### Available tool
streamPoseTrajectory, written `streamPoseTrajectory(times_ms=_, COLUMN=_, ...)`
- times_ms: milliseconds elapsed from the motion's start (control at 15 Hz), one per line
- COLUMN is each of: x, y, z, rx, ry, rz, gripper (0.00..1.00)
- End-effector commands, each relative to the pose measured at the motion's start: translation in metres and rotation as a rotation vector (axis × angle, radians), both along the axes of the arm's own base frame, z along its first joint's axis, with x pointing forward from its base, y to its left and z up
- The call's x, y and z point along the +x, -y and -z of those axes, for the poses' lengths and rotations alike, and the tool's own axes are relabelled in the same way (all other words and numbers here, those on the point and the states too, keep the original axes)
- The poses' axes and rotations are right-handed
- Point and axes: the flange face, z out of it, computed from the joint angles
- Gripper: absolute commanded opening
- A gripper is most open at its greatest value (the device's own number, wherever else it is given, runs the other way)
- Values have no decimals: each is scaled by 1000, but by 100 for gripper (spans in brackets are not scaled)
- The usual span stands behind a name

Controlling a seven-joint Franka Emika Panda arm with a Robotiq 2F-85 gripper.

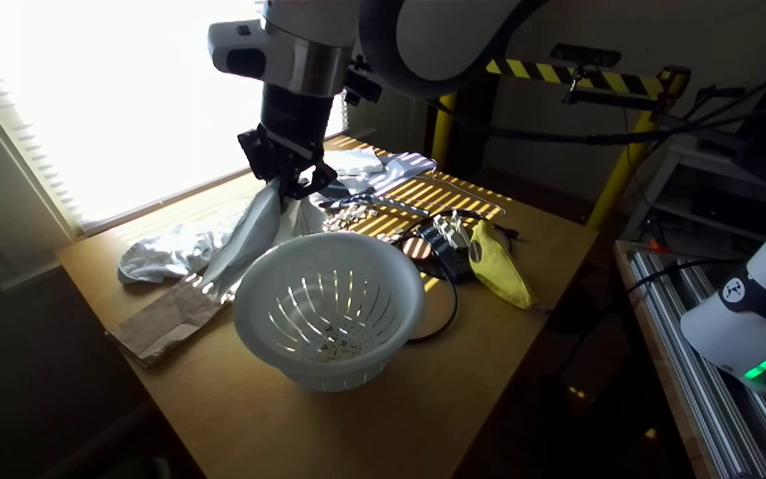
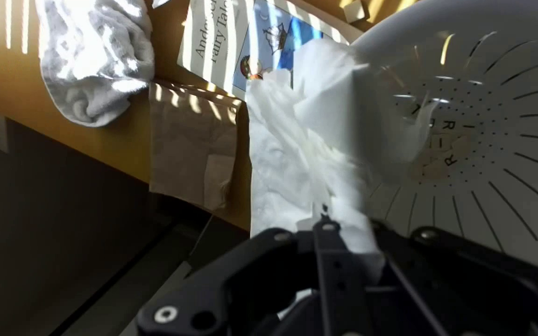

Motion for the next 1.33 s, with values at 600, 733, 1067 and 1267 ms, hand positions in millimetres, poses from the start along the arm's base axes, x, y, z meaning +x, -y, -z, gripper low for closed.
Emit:
streamPoseTrajectory(times_ms=600, x=-103, y=53, z=90, rx=198, ry=-162, rz=120, gripper=1)
streamPoseTrajectory(times_ms=733, x=-77, y=82, z=109, rx=187, ry=-196, rz=159, gripper=1)
streamPoseTrajectory(times_ms=1067, x=-22, y=85, z=137, rx=108, ry=-353, rz=151, gripper=1)
streamPoseTrajectory(times_ms=1267, x=6, y=62, z=139, rx=77, ry=-410, rz=61, gripper=1)
